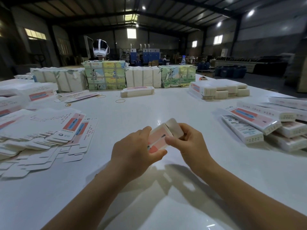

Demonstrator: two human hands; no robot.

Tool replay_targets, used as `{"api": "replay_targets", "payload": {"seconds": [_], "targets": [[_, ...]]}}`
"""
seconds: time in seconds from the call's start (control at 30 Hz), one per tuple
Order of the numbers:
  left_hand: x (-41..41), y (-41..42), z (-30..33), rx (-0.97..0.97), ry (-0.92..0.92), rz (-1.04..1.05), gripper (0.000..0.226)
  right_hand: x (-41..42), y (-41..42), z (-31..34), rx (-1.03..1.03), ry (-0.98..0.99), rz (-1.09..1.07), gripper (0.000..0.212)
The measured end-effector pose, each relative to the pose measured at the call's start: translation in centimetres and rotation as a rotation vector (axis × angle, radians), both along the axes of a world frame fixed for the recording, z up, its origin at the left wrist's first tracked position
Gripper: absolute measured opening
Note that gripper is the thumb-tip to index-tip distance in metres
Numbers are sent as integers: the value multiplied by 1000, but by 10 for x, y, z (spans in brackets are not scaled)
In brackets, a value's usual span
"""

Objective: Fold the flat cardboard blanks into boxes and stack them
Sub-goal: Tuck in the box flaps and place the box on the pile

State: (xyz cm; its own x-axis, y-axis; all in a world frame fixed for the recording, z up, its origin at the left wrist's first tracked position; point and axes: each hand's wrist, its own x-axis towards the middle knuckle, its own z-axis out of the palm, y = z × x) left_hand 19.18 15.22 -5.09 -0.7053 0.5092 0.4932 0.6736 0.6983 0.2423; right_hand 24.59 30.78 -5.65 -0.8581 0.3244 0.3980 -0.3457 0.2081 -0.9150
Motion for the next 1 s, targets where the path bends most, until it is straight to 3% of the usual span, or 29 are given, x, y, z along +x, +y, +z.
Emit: {"api": "replay_targets", "payload": {"seconds": [0.17, 0.23, 0.3, 0.43, 0.5, 0.7, 0.83, 1.0], "targets": [[-1, 12, -6, -138, 169, 148, 64, 4, -15, -13, 634, 82, -215, 29], [-1, 14, -8, -203, 197, 176, 63, 4, -18, -17, 769, 59, -224, 35], [-2, 11, -9, -218, 205, 174, 64, 4, -19, -17, 692, 20, -187, 35], [0, 0, -1, -102, 302, 89, 72, 4, -14, -3, -13, -80, 39, 26], [-3, -1, -1, -44, 401, 45, 72, 5, -9, 3, -177, -60, 110, 20], [-7, 0, -2, 73, 496, -83, 70, 5, -5, 7, -309, 21, 112, 28], [-8, -2, -1, 88, 516, -98, 70, 10, -8, 10, -274, 117, 138, 19], [-7, 0, 0, 47, 564, -82, 70, 14, -12, 8, -112, 165, -14, 28]]}}
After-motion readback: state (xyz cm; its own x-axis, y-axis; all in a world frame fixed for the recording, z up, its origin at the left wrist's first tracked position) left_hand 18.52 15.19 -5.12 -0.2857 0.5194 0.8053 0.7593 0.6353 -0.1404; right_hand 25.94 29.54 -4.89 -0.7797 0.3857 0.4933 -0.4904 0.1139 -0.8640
